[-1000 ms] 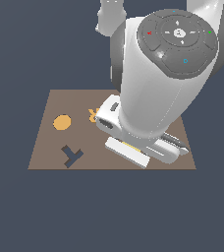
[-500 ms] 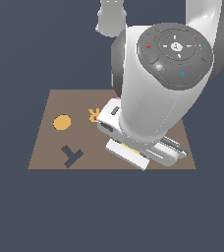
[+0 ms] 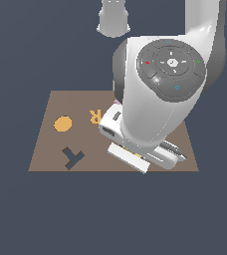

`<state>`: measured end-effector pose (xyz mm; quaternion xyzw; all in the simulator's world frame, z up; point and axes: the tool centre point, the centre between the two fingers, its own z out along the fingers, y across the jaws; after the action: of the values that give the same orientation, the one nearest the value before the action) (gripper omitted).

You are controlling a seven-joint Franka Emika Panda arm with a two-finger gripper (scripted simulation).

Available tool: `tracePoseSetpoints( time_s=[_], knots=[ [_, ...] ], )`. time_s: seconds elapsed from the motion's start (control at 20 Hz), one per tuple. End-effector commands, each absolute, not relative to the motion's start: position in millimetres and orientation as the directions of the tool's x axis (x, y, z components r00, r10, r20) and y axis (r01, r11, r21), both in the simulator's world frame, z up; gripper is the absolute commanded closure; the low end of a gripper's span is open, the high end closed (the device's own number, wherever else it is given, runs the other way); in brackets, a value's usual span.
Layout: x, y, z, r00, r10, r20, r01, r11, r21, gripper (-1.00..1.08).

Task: Insert a designated object into the corresponding slot on a board.

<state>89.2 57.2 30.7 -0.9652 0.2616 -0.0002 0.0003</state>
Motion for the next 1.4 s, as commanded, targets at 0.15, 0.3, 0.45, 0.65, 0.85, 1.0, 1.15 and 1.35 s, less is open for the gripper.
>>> tracePoseSetpoints(
  time_s=[0.15,0.3,0.45,0.65,0.85,1.0,1.15,1.35],
  knots=[
    [89.0,56.7,29.9,0.863,-0.506,0.0,-0.506,-0.863,0.0,1.08],
    [89.3,57.6,31.3,0.863,-0.505,0.0,-0.505,-0.863,-0.001,1.08],
    [89.4,56.6,35.1,0.863,-0.506,0.0,-0.506,-0.863,0.0,1.08],
    [90.0,51.7,33.4,0.86,-0.511,-0.001,-0.511,-0.86,0.0,1.08],
    [93.9,28.1,34.4,0.844,-0.536,0.0,-0.536,-0.844,0.0,1.08],
    [98.0,-2.1,35.7,0.823,-0.568,0.0,-0.568,-0.823,0.0,1.08],
    [101.6,-42.8,37.4,0.793,-0.609,0.0,-0.609,-0.793,0.0,1.08],
    [103.4,-90.3,39.3,0.756,-0.655,0.0,-0.655,-0.756,0.0,1.08]
  ],
)
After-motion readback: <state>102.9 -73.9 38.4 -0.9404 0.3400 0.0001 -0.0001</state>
